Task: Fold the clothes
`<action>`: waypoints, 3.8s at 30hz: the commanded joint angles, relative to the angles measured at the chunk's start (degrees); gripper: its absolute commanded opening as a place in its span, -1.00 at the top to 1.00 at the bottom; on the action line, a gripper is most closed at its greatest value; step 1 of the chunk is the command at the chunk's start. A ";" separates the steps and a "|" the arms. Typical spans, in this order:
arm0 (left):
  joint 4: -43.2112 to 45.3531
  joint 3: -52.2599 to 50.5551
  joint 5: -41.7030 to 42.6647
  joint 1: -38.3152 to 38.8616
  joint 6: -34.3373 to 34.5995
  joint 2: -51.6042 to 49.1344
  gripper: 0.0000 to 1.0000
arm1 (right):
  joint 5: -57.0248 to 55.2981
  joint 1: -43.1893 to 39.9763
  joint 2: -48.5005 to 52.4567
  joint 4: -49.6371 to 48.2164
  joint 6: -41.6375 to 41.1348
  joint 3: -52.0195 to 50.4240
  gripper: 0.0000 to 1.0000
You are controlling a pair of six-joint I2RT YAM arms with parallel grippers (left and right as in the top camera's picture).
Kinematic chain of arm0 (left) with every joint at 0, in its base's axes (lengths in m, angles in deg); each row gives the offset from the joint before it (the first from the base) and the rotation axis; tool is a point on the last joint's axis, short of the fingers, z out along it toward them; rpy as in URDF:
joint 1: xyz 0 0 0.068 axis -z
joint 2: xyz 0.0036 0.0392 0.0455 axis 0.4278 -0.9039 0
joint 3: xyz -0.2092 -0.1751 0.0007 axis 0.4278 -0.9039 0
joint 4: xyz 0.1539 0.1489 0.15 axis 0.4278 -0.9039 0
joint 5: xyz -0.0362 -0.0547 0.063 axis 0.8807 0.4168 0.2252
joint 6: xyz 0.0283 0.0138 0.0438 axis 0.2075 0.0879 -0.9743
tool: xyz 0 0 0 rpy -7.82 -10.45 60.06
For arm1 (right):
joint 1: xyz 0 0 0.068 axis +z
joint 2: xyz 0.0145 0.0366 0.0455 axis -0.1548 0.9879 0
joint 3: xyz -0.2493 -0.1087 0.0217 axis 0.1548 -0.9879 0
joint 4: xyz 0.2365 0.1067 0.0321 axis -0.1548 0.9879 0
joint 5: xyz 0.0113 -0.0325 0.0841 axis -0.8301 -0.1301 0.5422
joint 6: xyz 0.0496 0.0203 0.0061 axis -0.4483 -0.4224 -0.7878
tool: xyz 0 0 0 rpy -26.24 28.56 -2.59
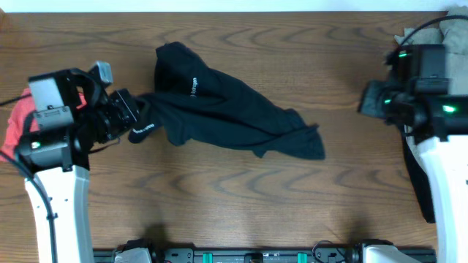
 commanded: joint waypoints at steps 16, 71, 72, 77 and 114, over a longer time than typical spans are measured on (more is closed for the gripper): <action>-13.70 5.73 -9.22 0.09 -3.13 -5.92 0.88 | 14.03 5.44 4.33 1.36 2.05 -7.93 0.08; -14.19 4.02 -10.51 0.09 -3.78 -15.34 0.88 | 6.08 17.81 28.37 -18.93 -11.39 -18.60 0.98; -14.16 4.02 -10.51 0.09 -3.78 -15.34 0.88 | 4.59 16.87 27.43 -16.98 -11.06 -17.55 0.98; -12.63 4.15 -9.25 0.09 -4.04 -15.21 0.88 | 3.72 11.76 21.81 -9.66 -6.03 -10.82 0.98; -2.27 28.72 -5.53 3.41 -8.70 -5.86 0.88 | -13.20 -0.20 0.44 1.16 6.43 24.83 0.98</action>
